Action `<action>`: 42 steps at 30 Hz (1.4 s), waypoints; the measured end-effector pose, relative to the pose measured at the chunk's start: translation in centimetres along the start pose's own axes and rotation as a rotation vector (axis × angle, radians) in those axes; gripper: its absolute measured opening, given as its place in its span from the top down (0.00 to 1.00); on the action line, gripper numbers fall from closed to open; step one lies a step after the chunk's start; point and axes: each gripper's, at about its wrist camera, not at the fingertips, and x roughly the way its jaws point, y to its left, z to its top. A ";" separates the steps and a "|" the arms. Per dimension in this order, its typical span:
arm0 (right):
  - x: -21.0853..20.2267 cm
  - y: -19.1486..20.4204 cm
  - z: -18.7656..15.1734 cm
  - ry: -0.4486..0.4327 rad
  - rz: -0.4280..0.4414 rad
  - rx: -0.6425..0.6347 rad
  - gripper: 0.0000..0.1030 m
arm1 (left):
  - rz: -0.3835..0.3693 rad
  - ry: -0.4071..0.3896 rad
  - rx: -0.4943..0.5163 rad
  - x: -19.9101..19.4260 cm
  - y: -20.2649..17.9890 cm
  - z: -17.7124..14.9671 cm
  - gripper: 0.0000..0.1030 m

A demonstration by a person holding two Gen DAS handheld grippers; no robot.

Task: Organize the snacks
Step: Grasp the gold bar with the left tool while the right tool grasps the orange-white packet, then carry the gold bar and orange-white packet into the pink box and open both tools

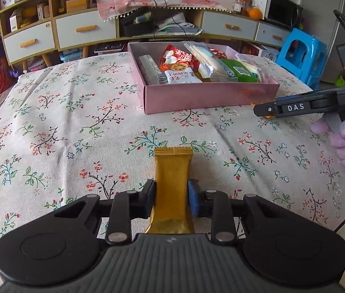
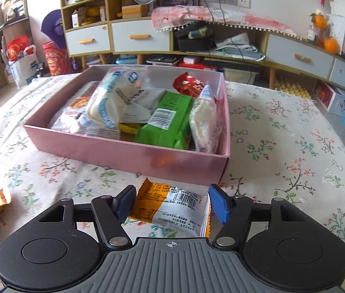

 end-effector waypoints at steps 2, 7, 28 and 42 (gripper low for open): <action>-0.4 0.1 0.1 0.008 0.014 0.008 0.37 | 0.003 0.001 -0.019 -0.2 0.1 0.3 0.75; -1.7 0.2 0.4 0.020 0.042 0.025 0.37 | -0.001 0.000 -0.071 -0.7 0.5 1.0 0.75; -5.2 -0.8 3.3 -0.038 0.096 0.146 0.37 | -0.035 -0.111 -0.172 -1.3 -0.4 6.4 0.75; -2.0 -2.7 5.5 -0.066 0.124 0.269 0.37 | -0.007 -0.175 -0.311 3.1 -0.9 10.4 0.75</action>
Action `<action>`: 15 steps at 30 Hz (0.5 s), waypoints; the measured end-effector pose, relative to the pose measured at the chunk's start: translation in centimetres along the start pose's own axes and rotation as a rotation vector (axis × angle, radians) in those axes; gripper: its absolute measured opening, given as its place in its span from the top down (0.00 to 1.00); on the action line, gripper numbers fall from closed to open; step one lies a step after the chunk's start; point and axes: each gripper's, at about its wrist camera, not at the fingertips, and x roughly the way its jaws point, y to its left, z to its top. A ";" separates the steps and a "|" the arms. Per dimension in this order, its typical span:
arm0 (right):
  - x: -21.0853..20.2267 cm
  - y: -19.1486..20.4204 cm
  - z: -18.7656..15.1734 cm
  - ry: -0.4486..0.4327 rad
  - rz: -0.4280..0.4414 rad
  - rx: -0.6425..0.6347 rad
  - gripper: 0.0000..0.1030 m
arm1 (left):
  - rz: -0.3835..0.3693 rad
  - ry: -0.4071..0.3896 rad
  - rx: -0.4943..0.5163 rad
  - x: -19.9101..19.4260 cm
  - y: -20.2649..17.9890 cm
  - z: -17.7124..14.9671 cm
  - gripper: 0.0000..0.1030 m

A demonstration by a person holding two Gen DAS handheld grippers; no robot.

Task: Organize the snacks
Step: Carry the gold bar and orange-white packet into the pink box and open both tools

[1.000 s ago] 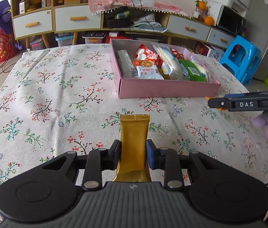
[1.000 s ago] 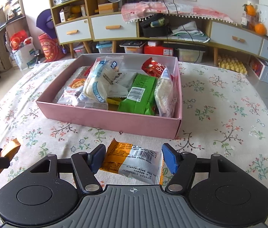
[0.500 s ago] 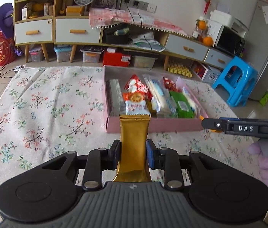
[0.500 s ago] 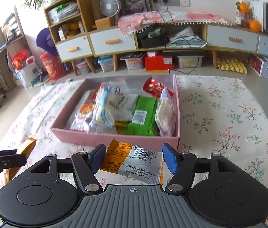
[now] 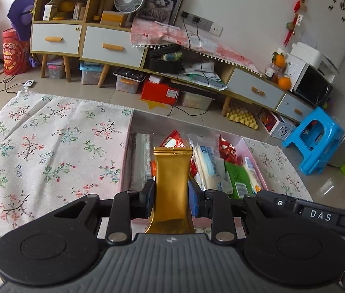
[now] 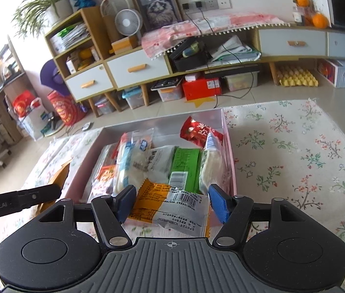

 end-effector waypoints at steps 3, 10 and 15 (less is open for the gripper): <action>0.8 -0.4 0.4 -0.001 0.003 0.025 0.37 | -0.002 -0.021 0.016 0.5 -0.5 0.2 0.75; 1.9 -1.0 1.5 -0.014 0.035 0.097 0.36 | -0.016 -0.043 -0.024 1.9 -0.4 0.5 0.75; 2.8 -1.4 2.1 -0.024 0.057 0.143 0.36 | 0.019 -0.044 -0.037 2.7 -0.4 0.5 0.75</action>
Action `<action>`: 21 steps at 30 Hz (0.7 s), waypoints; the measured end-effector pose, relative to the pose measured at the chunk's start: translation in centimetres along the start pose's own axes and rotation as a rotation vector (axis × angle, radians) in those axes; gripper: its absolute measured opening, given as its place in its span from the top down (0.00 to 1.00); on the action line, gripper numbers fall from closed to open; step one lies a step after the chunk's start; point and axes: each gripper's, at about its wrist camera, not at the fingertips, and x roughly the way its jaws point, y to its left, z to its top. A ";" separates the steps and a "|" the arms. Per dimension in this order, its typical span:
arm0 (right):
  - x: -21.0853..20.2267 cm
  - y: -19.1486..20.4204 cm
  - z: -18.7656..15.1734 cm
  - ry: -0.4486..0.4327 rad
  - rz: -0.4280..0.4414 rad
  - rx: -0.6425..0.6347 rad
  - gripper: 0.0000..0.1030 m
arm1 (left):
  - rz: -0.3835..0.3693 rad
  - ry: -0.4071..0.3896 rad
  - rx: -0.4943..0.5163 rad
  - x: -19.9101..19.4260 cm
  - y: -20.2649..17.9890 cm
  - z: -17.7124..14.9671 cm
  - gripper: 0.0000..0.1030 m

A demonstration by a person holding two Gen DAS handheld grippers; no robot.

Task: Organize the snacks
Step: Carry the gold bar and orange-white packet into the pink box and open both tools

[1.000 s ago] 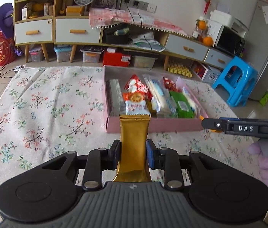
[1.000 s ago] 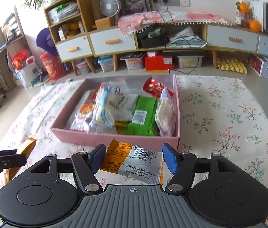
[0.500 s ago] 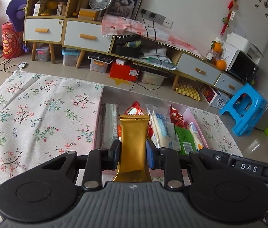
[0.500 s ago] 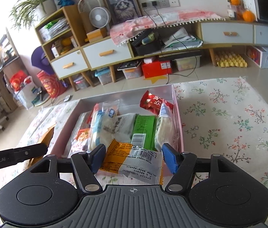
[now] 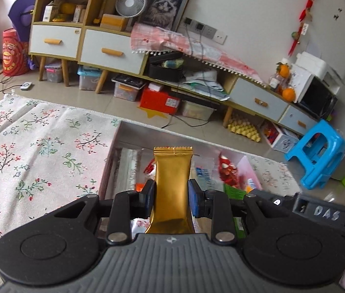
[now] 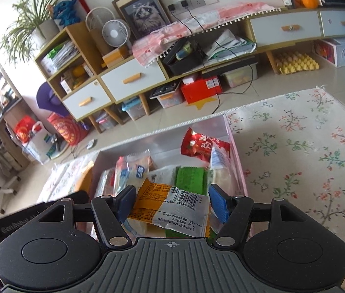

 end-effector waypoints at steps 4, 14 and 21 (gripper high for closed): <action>0.6 -0.5 0.2 -0.009 0.004 0.049 0.36 | 0.048 0.009 -0.004 0.6 0.1 -0.3 0.75; 1.6 -1.3 0.2 -0.026 -0.008 0.118 0.36 | 0.087 0.005 -0.005 1.3 0.2 -0.4 0.74; 1.8 -0.8 0.2 -0.032 -0.018 0.087 0.34 | 0.093 0.008 -0.003 1.6 0.2 -0.4 0.73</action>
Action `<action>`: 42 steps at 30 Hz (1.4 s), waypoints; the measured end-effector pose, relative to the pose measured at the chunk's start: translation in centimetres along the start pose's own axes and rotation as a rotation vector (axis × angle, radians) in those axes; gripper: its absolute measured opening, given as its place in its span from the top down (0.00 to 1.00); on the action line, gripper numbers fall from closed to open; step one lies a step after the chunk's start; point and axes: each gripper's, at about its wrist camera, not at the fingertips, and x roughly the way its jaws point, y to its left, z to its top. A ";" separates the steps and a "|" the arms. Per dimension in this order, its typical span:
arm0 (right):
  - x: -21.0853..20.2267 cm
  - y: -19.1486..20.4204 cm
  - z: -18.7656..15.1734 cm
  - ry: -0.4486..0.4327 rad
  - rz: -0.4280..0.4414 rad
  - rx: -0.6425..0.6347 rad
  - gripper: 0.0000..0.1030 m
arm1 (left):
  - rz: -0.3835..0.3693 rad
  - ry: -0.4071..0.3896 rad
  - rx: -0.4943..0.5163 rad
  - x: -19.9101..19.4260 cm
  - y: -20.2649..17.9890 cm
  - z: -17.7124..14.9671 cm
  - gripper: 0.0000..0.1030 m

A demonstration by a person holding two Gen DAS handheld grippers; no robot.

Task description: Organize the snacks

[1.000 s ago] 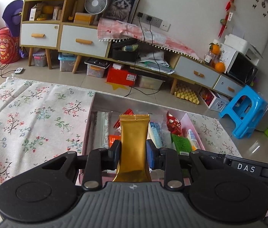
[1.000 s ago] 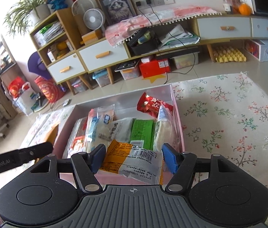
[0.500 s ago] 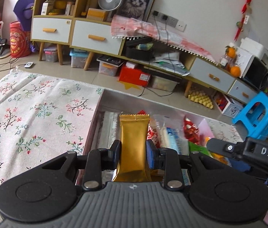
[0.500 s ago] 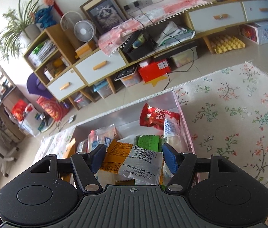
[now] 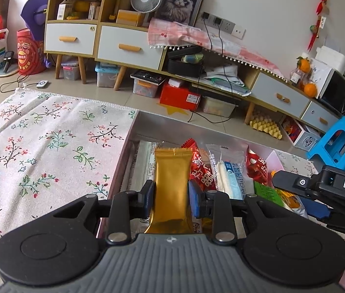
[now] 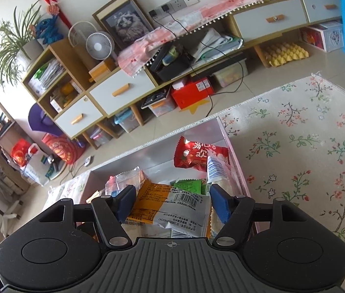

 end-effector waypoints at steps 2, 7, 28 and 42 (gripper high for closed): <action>0.0 0.0 0.1 -0.005 0.002 -0.003 0.29 | 0.001 -0.001 -0.003 -0.1 0.0 0.0 0.71; -0.4 0.1 0.3 0.000 0.011 0.007 0.17 | -0.002 0.005 0.030 -0.3 -0.8 -0.1 0.40; -7.9 0.7 0.0 0.043 -0.110 -0.155 0.09 | 0.082 0.074 0.162 -6.2 -1.4 -1.0 0.00; -12.4 2.4 -3.6 0.135 -0.189 -0.242 0.08 | 0.137 0.159 0.168 -9.8 -1.4 -3.0 0.00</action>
